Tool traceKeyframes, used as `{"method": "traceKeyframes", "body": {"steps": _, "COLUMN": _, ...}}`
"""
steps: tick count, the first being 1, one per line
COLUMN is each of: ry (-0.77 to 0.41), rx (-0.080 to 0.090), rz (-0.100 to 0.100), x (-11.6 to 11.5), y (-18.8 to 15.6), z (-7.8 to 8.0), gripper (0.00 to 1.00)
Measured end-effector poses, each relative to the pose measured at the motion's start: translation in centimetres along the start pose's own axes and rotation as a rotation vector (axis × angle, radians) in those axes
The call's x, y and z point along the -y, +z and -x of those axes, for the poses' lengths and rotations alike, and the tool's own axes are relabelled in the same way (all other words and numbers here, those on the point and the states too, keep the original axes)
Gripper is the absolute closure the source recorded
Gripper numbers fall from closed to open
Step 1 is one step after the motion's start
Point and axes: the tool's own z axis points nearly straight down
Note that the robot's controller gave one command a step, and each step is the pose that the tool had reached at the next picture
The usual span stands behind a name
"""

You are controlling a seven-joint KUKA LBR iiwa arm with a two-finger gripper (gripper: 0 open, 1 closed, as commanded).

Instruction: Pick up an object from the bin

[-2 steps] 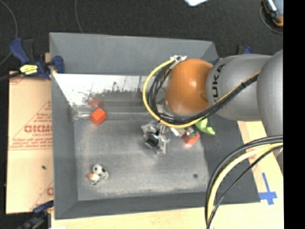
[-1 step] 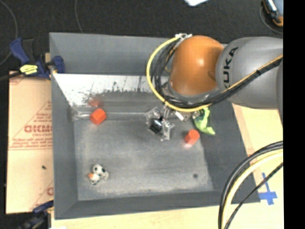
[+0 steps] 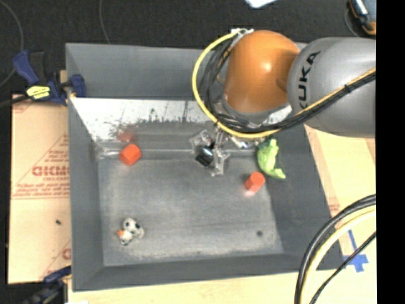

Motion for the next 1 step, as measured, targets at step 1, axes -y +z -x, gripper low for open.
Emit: {"method": "traceKeyframes", "body": {"steps": 1, "ry": 0.005, "rx": -0.008, "rz": 0.004, "x": 1.14, "y": -7.52, "z": 0.07, "gripper": 1.00}}
